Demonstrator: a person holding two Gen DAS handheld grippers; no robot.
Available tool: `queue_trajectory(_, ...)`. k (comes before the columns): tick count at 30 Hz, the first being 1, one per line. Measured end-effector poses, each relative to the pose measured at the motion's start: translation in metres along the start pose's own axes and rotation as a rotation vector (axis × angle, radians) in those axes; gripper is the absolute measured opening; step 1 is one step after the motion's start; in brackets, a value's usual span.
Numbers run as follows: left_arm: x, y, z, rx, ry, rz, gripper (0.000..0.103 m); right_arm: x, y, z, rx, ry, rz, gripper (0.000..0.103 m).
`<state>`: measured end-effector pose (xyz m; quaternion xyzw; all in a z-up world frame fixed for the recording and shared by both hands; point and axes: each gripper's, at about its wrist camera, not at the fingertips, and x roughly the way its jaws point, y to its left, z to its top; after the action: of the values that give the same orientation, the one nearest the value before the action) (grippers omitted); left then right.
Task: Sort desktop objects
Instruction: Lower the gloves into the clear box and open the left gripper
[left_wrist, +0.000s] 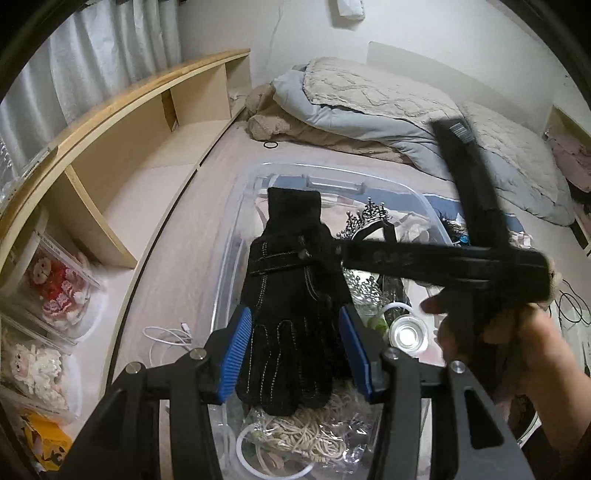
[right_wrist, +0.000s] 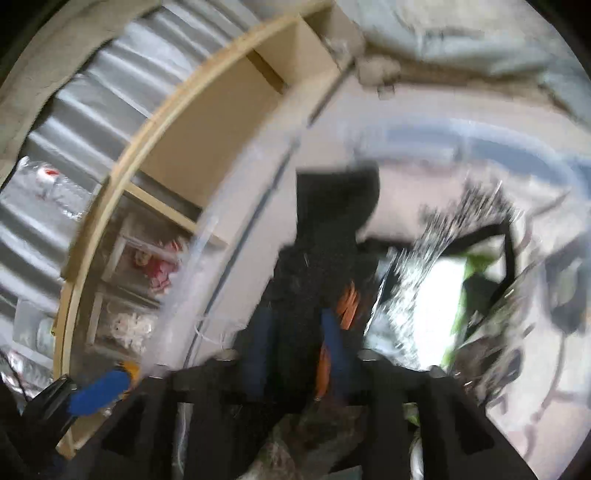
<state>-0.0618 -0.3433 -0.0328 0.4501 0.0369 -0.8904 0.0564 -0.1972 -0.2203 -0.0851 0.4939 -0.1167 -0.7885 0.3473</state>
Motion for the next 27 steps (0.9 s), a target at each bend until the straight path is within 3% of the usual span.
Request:
queue_trajectory(1,0.000,0.000,0.000,-0.005,-0.001,-0.004,0.049,-0.008,0.002,0.001,-0.027,-0.017,-0.015,0.064)
queue_trajectory(4,0.000,-0.002,-0.001,-0.020,-0.002,-0.013,0.049,-0.025,0.001,-0.001,-0.051,-0.041,-0.014,0.065)
queue_trajectory(6,-0.001,-0.004,-0.002,-0.030,-0.001,-0.025,0.050,-0.033,0.002,0.001,-0.059,-0.045,0.013,0.075)
queue_trajectory(7,-0.001,-0.004,-0.003,-0.037,-0.001,-0.029,0.053,-0.038,0.000,0.001,-0.063,-0.050,0.011,0.086)
queue_trajectory(9,-0.004,-0.007,-0.004,-0.045,-0.012,-0.032,0.070,-0.050,-0.005,0.002,-0.088,-0.067,0.013,0.087)
queue_trajectory(15,-0.012,-0.014,-0.005,-0.081,-0.036,-0.042,0.091,-0.084,-0.010,-0.006,-0.157,-0.139,0.026,0.093)
queue_trajectory(27,-0.036,-0.046,-0.007,-0.075,-0.105,-0.009,0.092,-0.138,-0.014,-0.031,-0.259,-0.230,-0.033,0.103)
